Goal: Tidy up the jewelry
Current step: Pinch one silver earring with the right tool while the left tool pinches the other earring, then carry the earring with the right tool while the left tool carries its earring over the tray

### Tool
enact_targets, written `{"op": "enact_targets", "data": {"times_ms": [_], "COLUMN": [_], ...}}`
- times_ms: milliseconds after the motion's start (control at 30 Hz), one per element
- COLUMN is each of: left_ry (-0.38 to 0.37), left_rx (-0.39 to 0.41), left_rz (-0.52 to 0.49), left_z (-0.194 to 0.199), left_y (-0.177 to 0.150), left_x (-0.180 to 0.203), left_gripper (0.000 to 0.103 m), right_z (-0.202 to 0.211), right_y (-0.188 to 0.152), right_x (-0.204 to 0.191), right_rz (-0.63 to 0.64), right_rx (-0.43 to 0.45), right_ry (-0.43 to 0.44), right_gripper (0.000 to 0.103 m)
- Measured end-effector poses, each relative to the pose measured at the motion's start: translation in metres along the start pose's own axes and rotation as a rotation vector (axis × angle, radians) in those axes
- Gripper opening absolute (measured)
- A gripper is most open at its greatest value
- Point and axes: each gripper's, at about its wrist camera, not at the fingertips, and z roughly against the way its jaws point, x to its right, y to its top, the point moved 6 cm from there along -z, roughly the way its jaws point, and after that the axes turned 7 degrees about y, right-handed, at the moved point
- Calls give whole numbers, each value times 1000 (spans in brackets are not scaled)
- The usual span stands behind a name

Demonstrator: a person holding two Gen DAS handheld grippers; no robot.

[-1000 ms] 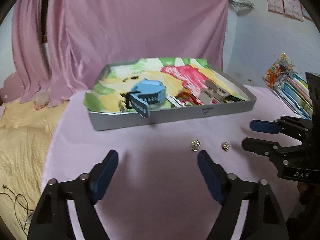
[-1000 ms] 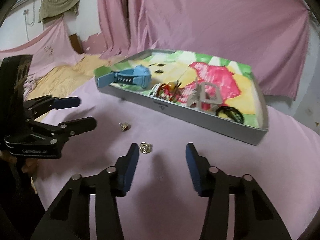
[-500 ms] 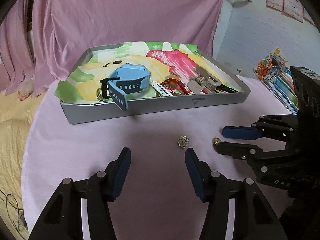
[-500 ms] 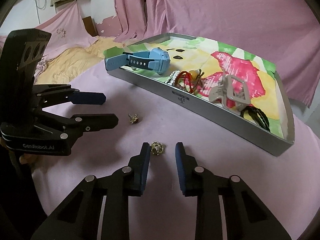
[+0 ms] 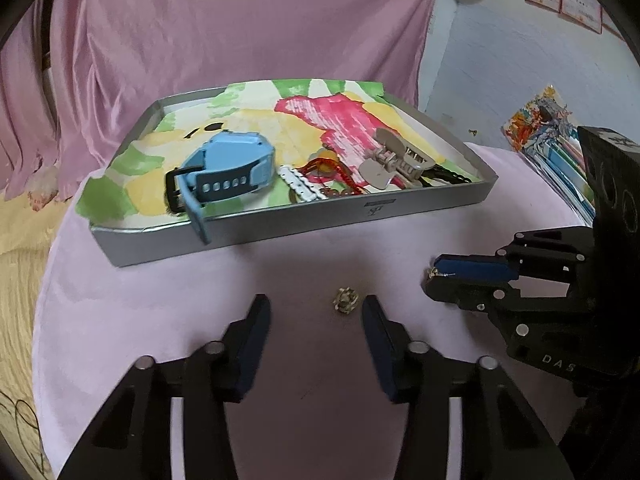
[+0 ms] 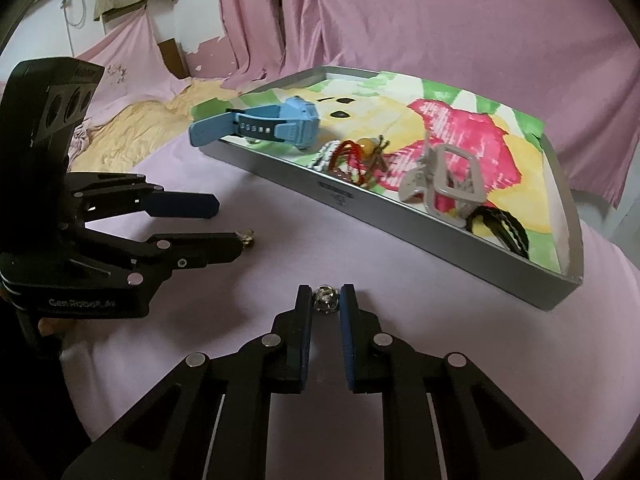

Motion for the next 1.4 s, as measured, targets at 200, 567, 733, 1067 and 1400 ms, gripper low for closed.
{"op": "enact_targets", "data": {"times_ms": [200,567,733,1067,1400], "left_ry": [12,40,30,-13,-25], "left_rx": [-3,-5,0,98,187], "left_rz": [-26,-49,-34,13,73], "left_z": [-4,-4,-3,13,23], "left_y": [2,3,4,13,36], "left_x": [7,12,12,11,10], "left_gripper": [32,13,12,11,11], "right_z": [2,1,2,16,35], "right_y": [-2,-1,-2,2,16], "right_x": [9,13,14,17,31], "right_rz": [-25,-44,-47,-70,-104], "right_rx": [5,9,11,94,206], "right_ry": [-9,-9,-14,-9,-50], "right_gripper": [12,12,12,12,12]}}
